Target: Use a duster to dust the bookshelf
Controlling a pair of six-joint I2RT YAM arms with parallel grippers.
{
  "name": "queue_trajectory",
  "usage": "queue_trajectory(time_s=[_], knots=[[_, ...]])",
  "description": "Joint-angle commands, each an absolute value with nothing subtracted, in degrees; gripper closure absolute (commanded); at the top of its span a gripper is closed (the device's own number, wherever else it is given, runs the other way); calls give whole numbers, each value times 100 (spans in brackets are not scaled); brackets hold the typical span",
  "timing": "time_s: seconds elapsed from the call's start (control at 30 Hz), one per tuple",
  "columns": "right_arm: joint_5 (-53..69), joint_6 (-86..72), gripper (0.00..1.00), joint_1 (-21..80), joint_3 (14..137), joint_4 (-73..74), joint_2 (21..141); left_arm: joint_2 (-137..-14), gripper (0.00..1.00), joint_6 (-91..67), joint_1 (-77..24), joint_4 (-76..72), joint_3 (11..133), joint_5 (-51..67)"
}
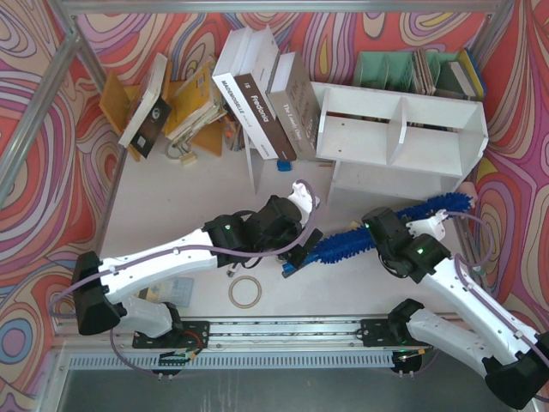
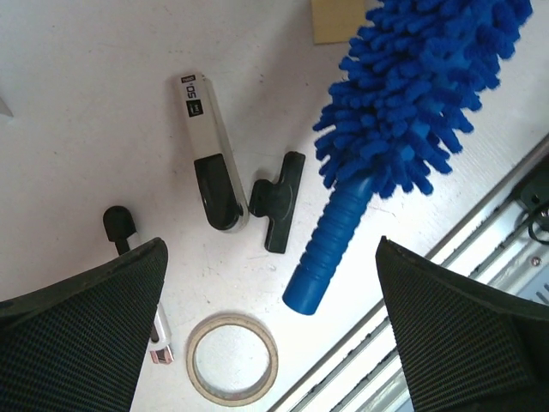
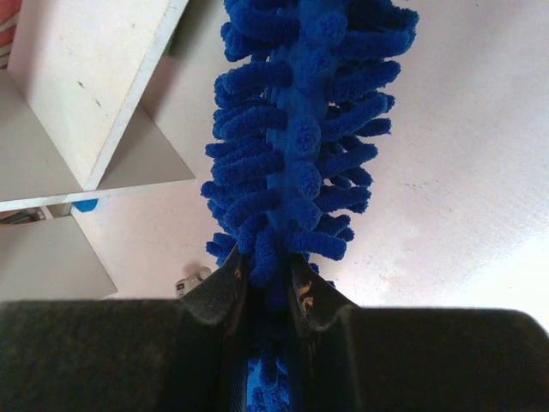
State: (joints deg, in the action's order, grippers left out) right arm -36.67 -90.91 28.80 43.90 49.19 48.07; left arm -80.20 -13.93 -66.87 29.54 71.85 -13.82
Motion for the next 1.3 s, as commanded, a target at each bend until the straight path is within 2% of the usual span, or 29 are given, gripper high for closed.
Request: queue_trajectory(time_s=[0.0,0.17,0.23,0.57,0.73,1.27], knots=[[-3985,-9193,96,2830,4766,5096,4695,-7723,2,-1124,-6722,2725,6897,-962],[-3951,-9176,97,2830,4938,5111,4702,-7570,2,-976,-6820,2268,6501,-854],[-3944,-9177,97,2833,5004,5132,4712,-7514,7,-953,-6829,2092,6368,-933],[-3746,-9243,98,2837,5082,5098,4788,-7659,14,-593,-6854,1776,5945,-872],[-3704,-9221,98,2837,5106,5083,4816,-7941,26,-367,-6854,1523,5921,-727],[-3657,-9260,99,2834,5058,5099,4685,-8627,46,-379,-6855,971,5955,-379]])
